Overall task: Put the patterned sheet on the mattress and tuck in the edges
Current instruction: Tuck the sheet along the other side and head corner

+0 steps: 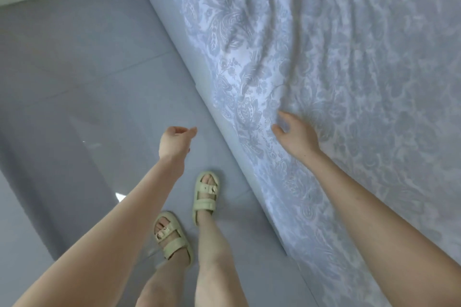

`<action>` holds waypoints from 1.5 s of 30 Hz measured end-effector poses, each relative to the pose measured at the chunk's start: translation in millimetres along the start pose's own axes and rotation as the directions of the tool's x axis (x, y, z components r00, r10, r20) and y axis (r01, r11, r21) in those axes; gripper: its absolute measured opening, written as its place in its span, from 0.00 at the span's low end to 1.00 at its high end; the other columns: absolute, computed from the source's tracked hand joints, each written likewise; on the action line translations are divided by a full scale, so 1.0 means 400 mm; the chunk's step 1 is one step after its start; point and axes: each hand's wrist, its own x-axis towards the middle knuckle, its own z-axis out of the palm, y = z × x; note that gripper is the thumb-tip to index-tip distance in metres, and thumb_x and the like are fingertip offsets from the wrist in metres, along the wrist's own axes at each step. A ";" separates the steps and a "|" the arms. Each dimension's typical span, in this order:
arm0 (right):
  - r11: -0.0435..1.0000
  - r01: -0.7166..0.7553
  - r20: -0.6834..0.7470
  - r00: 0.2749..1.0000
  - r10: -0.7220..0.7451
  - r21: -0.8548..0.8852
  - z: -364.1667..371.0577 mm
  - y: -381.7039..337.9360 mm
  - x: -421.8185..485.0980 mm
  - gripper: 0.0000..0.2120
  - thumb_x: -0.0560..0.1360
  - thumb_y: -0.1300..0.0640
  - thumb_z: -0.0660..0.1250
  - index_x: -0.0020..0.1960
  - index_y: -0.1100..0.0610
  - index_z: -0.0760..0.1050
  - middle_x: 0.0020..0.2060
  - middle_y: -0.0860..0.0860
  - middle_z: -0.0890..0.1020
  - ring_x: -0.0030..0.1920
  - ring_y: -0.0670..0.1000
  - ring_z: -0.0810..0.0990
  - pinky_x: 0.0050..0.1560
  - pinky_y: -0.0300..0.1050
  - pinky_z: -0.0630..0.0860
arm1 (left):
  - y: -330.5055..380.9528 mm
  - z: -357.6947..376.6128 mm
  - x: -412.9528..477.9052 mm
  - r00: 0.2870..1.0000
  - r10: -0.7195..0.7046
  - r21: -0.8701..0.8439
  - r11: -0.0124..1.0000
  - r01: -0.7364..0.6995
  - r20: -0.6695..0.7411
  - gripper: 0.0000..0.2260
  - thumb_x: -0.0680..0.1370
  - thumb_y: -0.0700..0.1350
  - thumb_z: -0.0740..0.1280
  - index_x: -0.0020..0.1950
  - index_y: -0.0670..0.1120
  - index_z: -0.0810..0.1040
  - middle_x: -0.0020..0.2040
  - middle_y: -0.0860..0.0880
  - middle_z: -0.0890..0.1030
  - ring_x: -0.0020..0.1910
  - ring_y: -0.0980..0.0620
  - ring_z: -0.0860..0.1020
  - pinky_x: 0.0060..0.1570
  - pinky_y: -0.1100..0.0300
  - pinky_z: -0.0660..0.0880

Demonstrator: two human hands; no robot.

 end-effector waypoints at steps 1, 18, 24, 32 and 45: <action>1.000 0.010 -0.002 1.000 -0.010 -0.011 -0.004 -0.012 0.019 0.24 0.79 0.47 0.60 0.73 0.50 0.63 0.70 0.49 0.70 0.68 0.52 0.69 0.64 0.45 0.67 | 0.005 0.004 0.012 1.000 -0.007 -0.002 1.000 0.007 0.001 0.10 0.75 0.48 0.68 0.51 0.43 0.73 0.39 0.50 0.74 0.36 0.53 0.72 0.51 0.52 0.76; 0.943 0.218 -0.001 0.974 -0.225 -0.253 -0.210 -0.459 0.694 0.39 0.74 0.34 0.59 0.77 0.47 0.47 0.77 0.56 0.51 0.76 0.60 0.50 0.71 0.58 0.59 | 0.670 0.109 0.519 0.985 -0.088 -0.244 0.968 0.051 -0.145 0.14 0.78 0.53 0.62 0.37 0.47 0.69 0.38 0.51 0.70 0.37 0.51 0.72 0.48 0.56 0.72; 0.973 0.095 0.221 0.974 -0.047 -0.212 -0.164 -0.552 0.898 0.51 0.66 0.27 0.62 0.77 0.46 0.39 0.76 0.59 0.48 0.74 0.66 0.50 0.69 0.67 0.57 | 0.894 0.097 0.724 0.998 -0.040 -0.252 0.967 0.026 -0.051 0.13 0.78 0.56 0.63 0.47 0.46 0.73 0.45 0.50 0.73 0.43 0.51 0.73 0.47 0.57 0.73; 0.907 -0.035 0.288 0.942 0.170 -0.420 -0.155 -0.610 0.925 0.52 0.67 0.29 0.63 0.77 0.49 0.36 0.76 0.62 0.44 0.74 0.67 0.46 0.69 0.67 0.59 | 0.975 0.030 0.811 0.987 0.111 0.216 0.973 -0.085 -0.112 0.21 0.77 0.47 0.65 0.27 0.47 0.61 0.25 0.50 0.64 0.25 0.51 0.61 0.27 0.61 0.57; 0.966 -0.043 0.089 0.994 0.068 -0.256 -0.372 -1.003 1.091 0.16 0.78 0.45 0.60 0.59 0.52 0.77 0.55 0.49 0.80 0.55 0.51 0.78 0.51 0.43 0.70 | 1.055 -0.273 0.884 0.993 -0.116 0.325 0.941 0.098 0.036 0.07 0.73 0.46 0.71 0.41 0.44 0.77 0.39 0.44 0.78 0.42 0.44 0.76 0.43 0.54 0.72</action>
